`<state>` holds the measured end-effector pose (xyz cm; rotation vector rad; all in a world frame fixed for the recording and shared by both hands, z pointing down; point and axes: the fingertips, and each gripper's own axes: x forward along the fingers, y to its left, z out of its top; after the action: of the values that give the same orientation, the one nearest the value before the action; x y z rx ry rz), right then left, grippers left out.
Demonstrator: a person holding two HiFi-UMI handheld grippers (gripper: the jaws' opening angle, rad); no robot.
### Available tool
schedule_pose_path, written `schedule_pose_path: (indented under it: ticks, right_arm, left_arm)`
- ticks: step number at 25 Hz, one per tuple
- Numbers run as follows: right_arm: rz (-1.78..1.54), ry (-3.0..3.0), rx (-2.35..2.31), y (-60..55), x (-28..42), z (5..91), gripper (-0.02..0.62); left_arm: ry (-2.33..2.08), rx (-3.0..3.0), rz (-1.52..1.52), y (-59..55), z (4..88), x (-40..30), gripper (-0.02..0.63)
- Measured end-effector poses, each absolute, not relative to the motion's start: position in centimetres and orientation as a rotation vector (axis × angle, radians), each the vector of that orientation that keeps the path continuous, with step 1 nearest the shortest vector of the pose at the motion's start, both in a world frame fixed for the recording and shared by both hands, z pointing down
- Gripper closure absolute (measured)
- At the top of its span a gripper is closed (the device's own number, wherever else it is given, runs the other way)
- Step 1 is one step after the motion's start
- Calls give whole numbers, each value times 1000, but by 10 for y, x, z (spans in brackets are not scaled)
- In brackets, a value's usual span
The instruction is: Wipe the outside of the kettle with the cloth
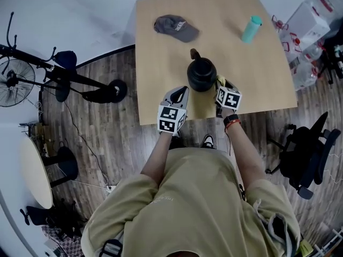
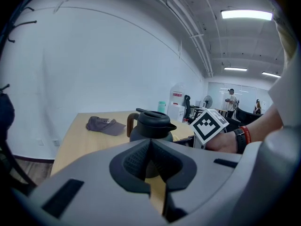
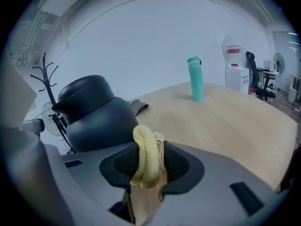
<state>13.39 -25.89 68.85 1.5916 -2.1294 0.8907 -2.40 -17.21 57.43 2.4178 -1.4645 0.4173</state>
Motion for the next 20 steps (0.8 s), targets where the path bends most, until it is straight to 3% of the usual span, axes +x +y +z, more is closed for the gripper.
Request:
schedule_pose_path:
  ticks: [9,20]
  right_arm:
    - [983,-2240,1438,-273,131,695,443]
    - [1021,-2177,1535,-211,125,690,442]
  left_arm:
    - [-1484,2392,425,-170,579,-38,581]
    - [-1453,2409,408,-172,579,-53,581]
